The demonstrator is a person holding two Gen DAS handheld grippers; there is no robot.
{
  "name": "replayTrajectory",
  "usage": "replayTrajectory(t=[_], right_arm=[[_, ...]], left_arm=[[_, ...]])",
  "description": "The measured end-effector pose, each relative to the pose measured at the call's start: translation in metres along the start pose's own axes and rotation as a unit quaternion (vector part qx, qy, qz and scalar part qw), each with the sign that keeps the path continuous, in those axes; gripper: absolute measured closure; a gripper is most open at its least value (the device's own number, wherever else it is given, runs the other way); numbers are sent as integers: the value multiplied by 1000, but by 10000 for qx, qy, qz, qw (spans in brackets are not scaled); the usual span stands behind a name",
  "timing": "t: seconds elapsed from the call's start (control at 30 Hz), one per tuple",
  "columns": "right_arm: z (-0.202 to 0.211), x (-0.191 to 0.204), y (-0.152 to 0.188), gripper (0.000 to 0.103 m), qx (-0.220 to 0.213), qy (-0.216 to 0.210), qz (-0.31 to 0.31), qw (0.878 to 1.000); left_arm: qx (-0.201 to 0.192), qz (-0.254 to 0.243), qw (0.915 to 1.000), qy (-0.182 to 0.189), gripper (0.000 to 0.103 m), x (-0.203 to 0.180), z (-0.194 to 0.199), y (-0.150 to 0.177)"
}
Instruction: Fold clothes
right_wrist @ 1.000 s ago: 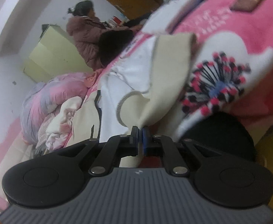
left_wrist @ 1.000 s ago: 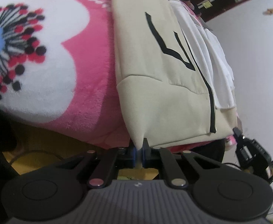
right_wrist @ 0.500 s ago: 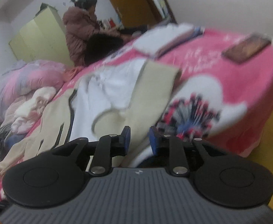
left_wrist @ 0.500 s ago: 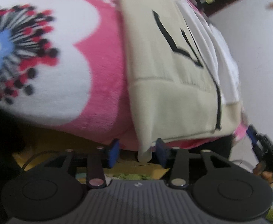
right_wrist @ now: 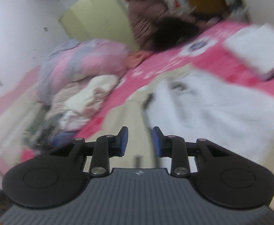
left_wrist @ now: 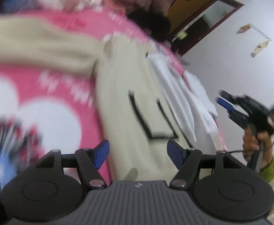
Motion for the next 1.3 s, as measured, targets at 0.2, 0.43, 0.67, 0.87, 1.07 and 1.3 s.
replayTrajectory(t=[0.2,0.43,0.67,0.87,1.07,1.3], right_arm=[[-139,-16,-42,68,989,-765,-1107,9860],[-264,-69,-56,62,1094,-126,-1928,9750],[-318,-96,-49,58,871,-169,-2384,9671],[-333,-97,-49,62,597,-483,-2133,9740],[-333,-100,-52,88,461,-660,-1891,9787],[-298,-32,-89,94,93,412,935,9947]], left_arm=[[-639,-409,9971,-101,33,-20,-64,-37],[-1217,-770,9892,-281,34,-19,-105,-70],[-1650,-697,9835,-236,33,0,-123,-90],[-1521,-13,9884,-15,34,34,-136,-98],[-1556,149,9876,147,34,42,-135,-99],[-1626,176,9864,151,34,44,-133,-99]])
Point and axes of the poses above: each gripper's, at about its wrist camera, not at the fingertips, and z roughly against the way its jaws point, x to its left, y to its underside, the point moved 2 cm from there along -z, roughly the way its jaws point, and after that the axes turned 14 degrees about z, right-handed, at the moved point
